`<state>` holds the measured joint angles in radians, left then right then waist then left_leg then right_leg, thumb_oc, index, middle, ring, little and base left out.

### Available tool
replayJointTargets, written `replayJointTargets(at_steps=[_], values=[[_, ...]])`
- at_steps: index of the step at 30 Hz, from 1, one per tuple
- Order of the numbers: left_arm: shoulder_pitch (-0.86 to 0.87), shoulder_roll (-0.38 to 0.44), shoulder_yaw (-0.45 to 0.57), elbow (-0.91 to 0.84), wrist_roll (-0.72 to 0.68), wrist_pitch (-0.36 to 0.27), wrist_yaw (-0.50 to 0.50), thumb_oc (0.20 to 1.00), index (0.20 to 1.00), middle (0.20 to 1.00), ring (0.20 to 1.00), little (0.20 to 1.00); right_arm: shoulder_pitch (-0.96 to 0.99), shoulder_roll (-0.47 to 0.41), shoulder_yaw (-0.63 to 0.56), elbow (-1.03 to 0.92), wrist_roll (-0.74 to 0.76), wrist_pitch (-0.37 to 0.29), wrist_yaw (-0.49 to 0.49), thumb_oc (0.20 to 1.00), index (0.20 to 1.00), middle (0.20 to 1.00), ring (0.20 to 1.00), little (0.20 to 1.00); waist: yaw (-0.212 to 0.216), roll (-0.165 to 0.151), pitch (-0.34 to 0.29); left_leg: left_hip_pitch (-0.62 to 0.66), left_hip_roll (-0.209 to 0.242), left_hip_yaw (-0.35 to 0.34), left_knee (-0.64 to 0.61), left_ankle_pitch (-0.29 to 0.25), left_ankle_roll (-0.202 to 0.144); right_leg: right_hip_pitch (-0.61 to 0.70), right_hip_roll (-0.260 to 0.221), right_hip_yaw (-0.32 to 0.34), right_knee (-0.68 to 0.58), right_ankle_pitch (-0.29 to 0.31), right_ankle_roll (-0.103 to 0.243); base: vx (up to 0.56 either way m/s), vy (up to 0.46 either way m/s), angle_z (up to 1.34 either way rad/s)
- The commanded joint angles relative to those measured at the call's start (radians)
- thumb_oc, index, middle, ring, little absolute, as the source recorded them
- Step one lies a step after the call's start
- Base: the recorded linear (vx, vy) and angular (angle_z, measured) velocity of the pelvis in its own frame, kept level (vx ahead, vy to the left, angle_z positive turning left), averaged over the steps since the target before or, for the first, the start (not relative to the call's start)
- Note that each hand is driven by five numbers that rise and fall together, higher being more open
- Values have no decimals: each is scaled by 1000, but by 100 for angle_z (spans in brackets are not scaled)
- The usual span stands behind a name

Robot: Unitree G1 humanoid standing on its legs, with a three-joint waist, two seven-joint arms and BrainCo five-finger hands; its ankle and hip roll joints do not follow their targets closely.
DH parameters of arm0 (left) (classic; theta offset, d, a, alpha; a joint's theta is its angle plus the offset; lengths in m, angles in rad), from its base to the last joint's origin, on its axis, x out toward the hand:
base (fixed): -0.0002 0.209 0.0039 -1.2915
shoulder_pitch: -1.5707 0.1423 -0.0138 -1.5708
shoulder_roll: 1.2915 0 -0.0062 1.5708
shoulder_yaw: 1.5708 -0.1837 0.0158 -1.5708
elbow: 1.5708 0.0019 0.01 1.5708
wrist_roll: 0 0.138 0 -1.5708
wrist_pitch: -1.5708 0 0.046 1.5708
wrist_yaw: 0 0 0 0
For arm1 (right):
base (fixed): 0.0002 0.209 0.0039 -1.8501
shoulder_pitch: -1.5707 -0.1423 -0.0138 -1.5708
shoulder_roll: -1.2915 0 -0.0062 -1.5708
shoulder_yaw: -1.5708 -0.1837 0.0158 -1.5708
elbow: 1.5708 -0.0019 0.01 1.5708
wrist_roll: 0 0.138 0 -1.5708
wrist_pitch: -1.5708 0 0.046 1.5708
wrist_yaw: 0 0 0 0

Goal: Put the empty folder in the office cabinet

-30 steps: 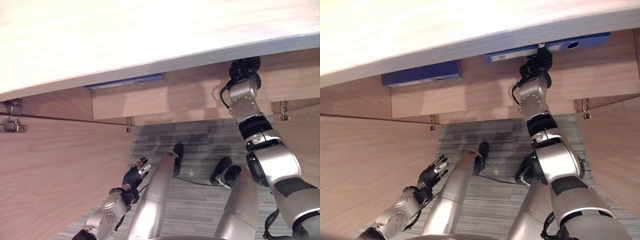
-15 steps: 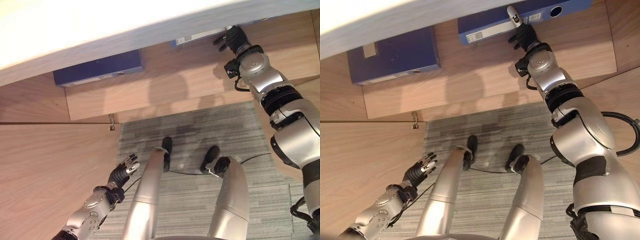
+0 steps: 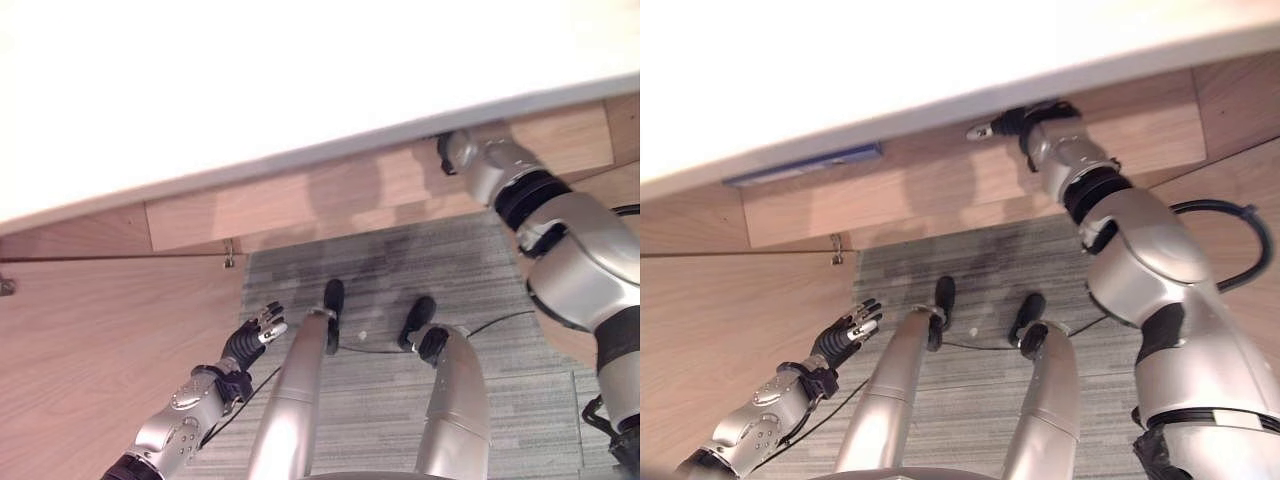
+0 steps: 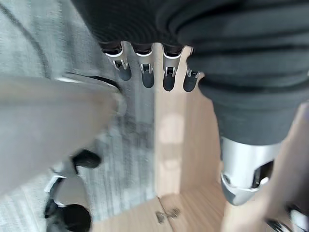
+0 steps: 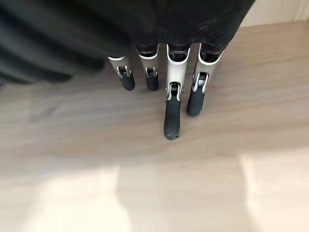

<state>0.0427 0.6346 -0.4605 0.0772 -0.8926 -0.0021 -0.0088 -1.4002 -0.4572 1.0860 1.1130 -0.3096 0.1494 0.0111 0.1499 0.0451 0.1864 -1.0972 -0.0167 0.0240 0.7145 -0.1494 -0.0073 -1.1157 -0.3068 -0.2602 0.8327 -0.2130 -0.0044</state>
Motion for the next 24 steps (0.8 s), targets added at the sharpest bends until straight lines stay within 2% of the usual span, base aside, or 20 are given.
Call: replayJointTargets(at_steps=[1,6,8,17,19,24], values=[[-15,37,34,-58,41,-16,-8,1000,1000,1000,1000,1000,14,75,28,69,-71,-4,100,1000,1000,1000,1000,1000,21,-7,87,87,1,-43,-115,-11,8,109,-22,-22,-136,55,107,-8,-85,-3],[-41,34,33,-44,54,-6,-23,1000,1000,1000,1000,1000,85,105,-5,102,-100,3,131,1000,1000,1000,1000,1000,33,-4,95,254,-1,-49,-256,35,-2,270,8,-37,-268,86,116,12,-68,2],[-44,37,33,-50,59,1,-33,1000,1000,1000,1000,1000,102,105,-21,112,-95,5,153,1000,1000,1000,1000,1000,34,8,102,309,-4,-58,-293,46,-2,314,12,-39,-289,97,117,26,-73,-8],[-33,9,25,-45,82,28,-43,1000,1000,1000,1000,1000,106,101,-51,146,-103,7,167,1000,1000,1000,1000,1000,34,38,111,338,-2,-45,-290,46,-3,334,15,-16,-291,96,113,2,-6,-1],[-38,-7,26,-26,87,37,-47,1000,1000,1000,1000,1000,129,115,-44,136,-138,15,173,1000,1000,1000,1000,1000,33,41,109,375,6,-38,-330,62,-8,368,26,-17,-327,105,113,4,-59,-5],[-31,-31,25,63,130,62,-59,1000,1000,1000,1000,1000,247,157,-53,73,-165,23,207,1000,1000,1000,1000,1000,24,31,73,559,32,-54,-539,143,-30,551,76,-48,-514,150,115,65,-123,-8]])
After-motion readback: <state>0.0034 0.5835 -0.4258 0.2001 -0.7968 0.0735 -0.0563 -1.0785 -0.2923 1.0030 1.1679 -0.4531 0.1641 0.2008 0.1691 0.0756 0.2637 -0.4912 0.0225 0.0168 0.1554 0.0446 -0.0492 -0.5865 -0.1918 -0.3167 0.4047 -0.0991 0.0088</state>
